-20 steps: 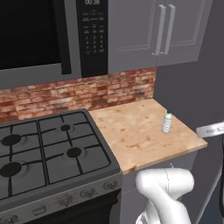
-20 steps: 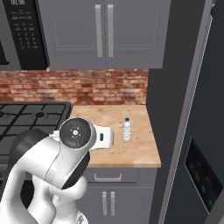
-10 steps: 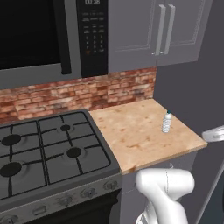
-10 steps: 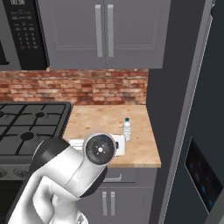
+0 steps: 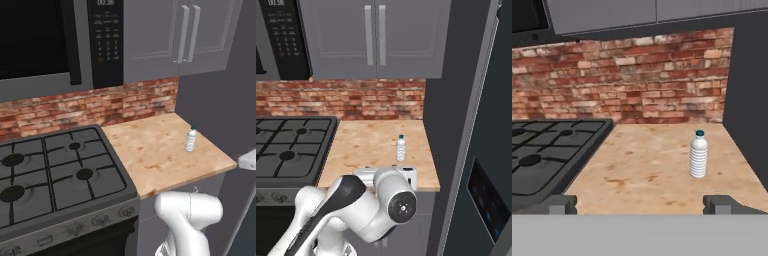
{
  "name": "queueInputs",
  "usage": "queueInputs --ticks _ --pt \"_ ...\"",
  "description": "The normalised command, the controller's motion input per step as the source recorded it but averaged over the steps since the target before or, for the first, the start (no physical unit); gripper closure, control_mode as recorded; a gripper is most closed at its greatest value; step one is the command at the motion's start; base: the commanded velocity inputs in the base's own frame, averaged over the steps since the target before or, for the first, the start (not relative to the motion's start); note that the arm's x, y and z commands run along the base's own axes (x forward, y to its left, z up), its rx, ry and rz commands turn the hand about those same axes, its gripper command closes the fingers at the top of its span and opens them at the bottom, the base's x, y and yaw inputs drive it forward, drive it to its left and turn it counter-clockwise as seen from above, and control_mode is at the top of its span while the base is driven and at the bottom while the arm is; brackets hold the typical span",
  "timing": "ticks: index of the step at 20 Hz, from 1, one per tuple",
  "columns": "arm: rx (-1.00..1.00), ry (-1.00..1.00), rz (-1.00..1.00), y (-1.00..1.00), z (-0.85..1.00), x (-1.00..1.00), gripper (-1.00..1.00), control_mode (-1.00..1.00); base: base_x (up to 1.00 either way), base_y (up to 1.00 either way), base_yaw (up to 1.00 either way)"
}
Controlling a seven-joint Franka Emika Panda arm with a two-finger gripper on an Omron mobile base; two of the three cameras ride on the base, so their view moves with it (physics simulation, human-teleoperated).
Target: Take the bottled waters from the counter and place them in the freezer to freeze. Close the freezer door after placing the bottles.
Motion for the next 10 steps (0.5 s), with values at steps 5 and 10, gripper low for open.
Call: queueInputs --ticks 5,10 --pt "0.10 -0.28 0.01 -0.01 -0.26 0.13 -1.00 -1.00 0.00 0.00 0.00" --pt "0.10 -0.19 0.02 0.00 -0.15 0.01 -1.00 -1.00 0.00 0.00 0.00"
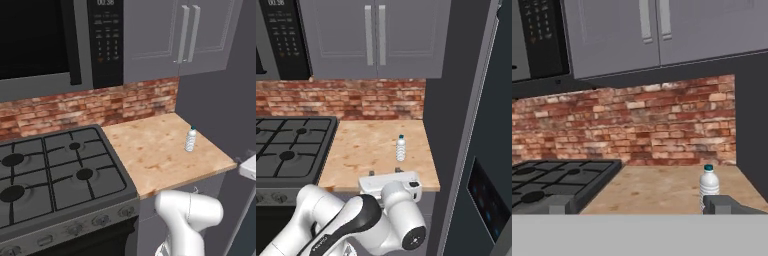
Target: Take the bottled waters from the counter and place them in the freezer to freeze. Close the freezer door after placing the bottles.
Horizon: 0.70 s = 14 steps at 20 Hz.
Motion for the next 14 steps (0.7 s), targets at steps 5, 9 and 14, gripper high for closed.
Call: queueInputs --ticks 5,9,14 --pt "0.00 0.00 0.00 -0.07 -0.05 0.27 -1.00 -1.00 0.00 0.00 0.00" --pt "0.00 0.00 -0.04 0.00 -0.13 0.50 -1.00 -1.00 0.00 0.00 0.00" --pt "0.00 0.00 -0.04 0.00 -0.12 0.39 -1.00 -1.00 0.00 0.00 0.00"
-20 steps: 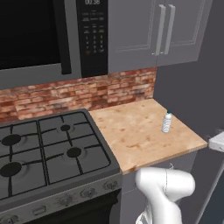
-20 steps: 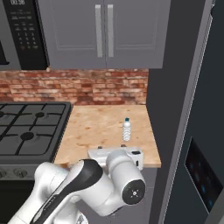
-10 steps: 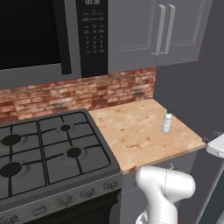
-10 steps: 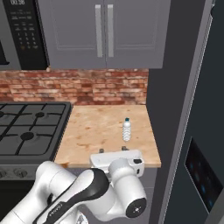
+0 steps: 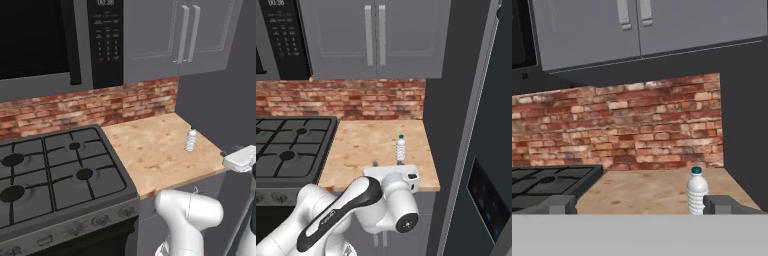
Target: Take the bottled waters from the counter and place them in the freezer to freeze. Close the freezer door after placing the bottles.
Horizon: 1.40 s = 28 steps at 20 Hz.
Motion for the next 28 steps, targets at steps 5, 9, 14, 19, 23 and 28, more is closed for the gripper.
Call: queueInputs --ticks 5,9,14,19,23,28 --pt "0.00 0.00 -0.03 0.00 -0.17 0.36 -1.00 -1.00 0.00 0.00 0.00" --pt "0.00 0.00 -0.03 0.00 -0.17 0.31 -1.00 -1.00 0.00 0.00 0.00" --pt "-0.02 0.00 -0.03 0.00 -0.16 0.27 -1.00 -1.00 0.00 0.00 0.00" --pt "-0.04 0.00 -0.07 0.00 -0.14 0.18 -1.00 -1.00 0.00 0.00 0.00" --pt "-0.06 0.00 -0.11 -0.01 -0.12 0.14 -1.00 -1.00 0.00 0.00 0.00" --pt "-0.07 0.00 -0.11 -0.01 -0.20 0.15 -1.00 -1.00 0.00 0.00 0.00"
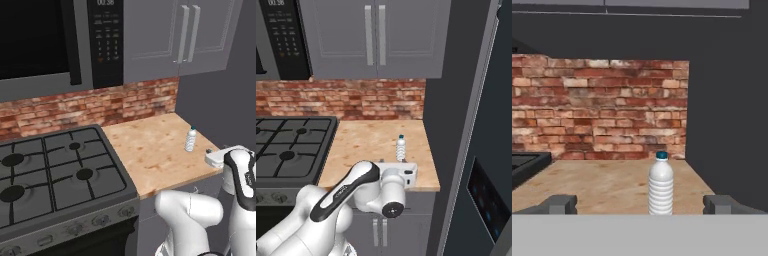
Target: Take the bottled waters from the counter and place them in the freezer to freeze. Close the freezer door after placing the bottles.
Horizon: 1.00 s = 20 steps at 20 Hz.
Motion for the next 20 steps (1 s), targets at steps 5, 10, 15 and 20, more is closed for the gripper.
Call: queueInputs --ticks 5,10,15,20 --pt "-0.07 0.00 -0.10 0.00 -0.21 0.15 -1.00 -1.00 0.00 0.00 0.00" --pt "-0.07 0.00 -0.11 -0.08 -0.16 0.11 -1.00 -1.00 0.00 0.00 0.00" --pt "-0.01 0.02 -0.03 0.00 -0.04 0.00 -1.00 -1.00 0.00 0.00 0.00" --pt "0.00 0.06 0.01 0.00 -0.02 0.03 -1.00 -1.00 0.00 0.00 0.00"
